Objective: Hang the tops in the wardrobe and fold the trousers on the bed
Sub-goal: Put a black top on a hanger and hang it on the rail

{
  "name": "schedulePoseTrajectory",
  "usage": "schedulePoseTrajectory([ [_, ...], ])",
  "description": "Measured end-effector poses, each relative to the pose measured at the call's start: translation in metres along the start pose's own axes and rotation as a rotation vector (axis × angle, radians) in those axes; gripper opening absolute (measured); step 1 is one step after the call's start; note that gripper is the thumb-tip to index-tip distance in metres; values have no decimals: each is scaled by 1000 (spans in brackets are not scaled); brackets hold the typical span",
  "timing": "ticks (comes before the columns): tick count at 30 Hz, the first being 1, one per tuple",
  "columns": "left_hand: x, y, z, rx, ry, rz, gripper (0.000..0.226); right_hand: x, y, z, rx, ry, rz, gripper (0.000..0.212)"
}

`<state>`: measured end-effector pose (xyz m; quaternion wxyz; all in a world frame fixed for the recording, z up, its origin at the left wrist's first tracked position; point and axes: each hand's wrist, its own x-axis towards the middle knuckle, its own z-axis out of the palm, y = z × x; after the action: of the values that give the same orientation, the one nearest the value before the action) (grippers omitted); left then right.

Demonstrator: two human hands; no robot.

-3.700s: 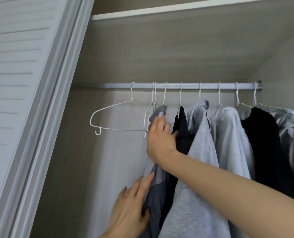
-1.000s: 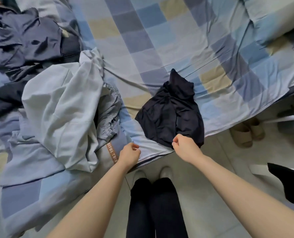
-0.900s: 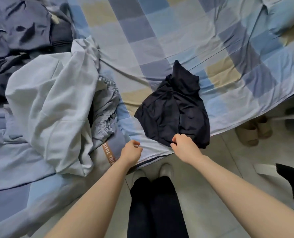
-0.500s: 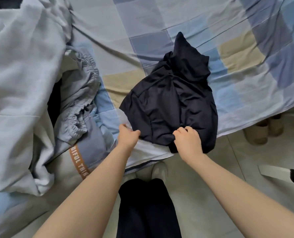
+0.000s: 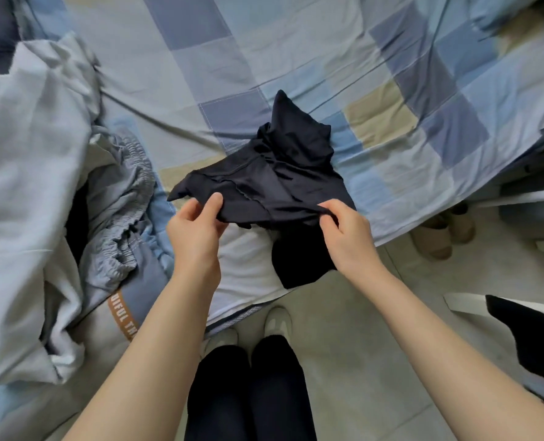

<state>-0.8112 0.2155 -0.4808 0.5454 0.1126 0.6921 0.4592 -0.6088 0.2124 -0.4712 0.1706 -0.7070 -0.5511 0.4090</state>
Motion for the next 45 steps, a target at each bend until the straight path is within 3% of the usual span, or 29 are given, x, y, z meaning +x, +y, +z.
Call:
schedulePoseTrajectory([
  [4, -48, 64, 4, 0, -55, 138, 8, -29, -57, -39, 163, 99, -49, 22],
  [6, -78, 93, 8, 35, -128, 177, 10, -47, -83, -56, 256, 120, -27, 33],
  [11, -162, 132, 4, 201, -411, 156, 60, -109, -142, -102, 376, 152, -14, 44],
  [13, -196, 139, -7, 308, -526, 168, 61, -142, -159, -119, 474, 216, -23, 47],
  [16, -239, 145, -25, 487, -657, 208, 53, -192, -178, -136, 610, 326, 29, 76],
  [18, -269, 150, -34, 627, -731, 351, 38, -232, -193, -150, 628, 401, 63, 68],
  [20, -290, 153, -41, 657, -727, 435, 17, -272, -202, -159, 589, 457, 72, 45],
  [22, -311, 164, -43, 649, -741, 449, 30, -308, -207, -171, 503, 547, 73, 38],
  [30, -404, 203, -19, 707, -913, 606, 23, -428, -163, -235, 205, 1001, 276, 51],
  [35, -461, 211, 21, 713, -995, 647, 15, -503, -108, -261, 155, 1157, 420, 48],
  [40, -535, 189, 57, 755, -1091, 710, 19, -558, -66, -274, 156, 1155, 499, 46],
  [43, -591, 158, 77, 690, -1184, 553, 21, -592, -40, -283, 242, 1098, 542, 45],
  [45, -632, 137, 88, 624, -1286, 401, 21, -612, -20, -289, 521, 1072, 596, 37],
])
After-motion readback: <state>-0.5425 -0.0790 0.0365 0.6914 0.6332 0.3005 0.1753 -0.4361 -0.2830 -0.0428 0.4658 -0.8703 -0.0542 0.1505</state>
